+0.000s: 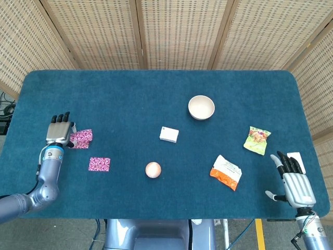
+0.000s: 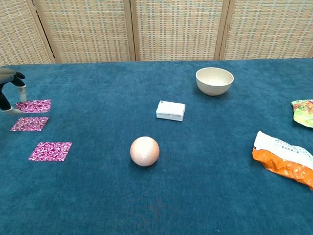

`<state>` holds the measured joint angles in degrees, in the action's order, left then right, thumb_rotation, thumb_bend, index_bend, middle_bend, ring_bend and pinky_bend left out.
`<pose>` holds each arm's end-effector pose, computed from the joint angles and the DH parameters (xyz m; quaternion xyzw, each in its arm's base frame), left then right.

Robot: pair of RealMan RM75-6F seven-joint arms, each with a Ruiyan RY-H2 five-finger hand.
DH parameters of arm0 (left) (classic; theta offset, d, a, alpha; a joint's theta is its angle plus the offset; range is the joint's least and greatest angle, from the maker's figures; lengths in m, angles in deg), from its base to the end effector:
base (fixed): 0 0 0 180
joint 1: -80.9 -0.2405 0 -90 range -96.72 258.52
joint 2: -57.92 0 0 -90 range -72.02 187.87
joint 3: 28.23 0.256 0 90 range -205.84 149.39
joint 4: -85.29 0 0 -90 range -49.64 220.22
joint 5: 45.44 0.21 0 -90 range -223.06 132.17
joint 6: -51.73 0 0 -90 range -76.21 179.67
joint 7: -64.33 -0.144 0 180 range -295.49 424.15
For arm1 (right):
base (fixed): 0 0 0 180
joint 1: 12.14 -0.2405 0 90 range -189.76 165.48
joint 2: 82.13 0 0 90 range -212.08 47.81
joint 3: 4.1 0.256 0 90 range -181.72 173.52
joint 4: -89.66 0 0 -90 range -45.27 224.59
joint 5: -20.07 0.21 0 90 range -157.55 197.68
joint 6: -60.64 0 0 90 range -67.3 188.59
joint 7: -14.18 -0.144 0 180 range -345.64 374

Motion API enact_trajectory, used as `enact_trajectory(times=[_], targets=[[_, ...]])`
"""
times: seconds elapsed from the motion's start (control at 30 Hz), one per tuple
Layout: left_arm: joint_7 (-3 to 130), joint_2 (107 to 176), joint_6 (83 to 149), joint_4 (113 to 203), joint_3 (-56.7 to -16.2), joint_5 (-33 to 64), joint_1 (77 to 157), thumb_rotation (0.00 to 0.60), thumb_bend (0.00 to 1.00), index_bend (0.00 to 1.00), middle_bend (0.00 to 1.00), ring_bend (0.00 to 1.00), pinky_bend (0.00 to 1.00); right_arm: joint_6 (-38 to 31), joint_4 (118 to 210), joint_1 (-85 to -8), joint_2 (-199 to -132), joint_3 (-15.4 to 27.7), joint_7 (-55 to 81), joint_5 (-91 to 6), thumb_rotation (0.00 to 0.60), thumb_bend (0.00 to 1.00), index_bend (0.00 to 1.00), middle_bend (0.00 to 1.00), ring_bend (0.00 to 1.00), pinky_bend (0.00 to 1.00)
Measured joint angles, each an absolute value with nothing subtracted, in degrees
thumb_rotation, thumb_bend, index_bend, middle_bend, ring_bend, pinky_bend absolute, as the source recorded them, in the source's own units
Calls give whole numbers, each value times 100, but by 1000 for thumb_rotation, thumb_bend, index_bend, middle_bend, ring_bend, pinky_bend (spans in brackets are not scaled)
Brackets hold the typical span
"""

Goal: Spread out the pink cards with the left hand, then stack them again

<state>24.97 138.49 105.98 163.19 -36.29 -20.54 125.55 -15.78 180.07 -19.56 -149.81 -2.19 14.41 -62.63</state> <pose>-0.2651 0.3827 0.0571 -0.6390 -0.4501 -0.1490 0.6056 -0.3207 -0.1899 0.1226 0.6125 -0.4425 0.3491 0.5542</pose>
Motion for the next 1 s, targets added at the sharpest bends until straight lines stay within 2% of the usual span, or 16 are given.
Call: enact_trajectory(times=[0.3, 1.0], targets=[[2591, 13698, 10479, 16187, -3398, -1911, 12376, 600, 265, 454, 0, 0, 0, -1584, 18005, -1951, -14981, -223, 1438, -6265, 600, 105, 0, 0, 0, 0], [2819, 13949, 10384, 15638, -3339, -1600, 12229, 600, 227, 436, 0, 0, 0, -1581, 17981, -1946, -14999, -229, 1445, -6258, 600, 105, 0, 0, 0, 0]])
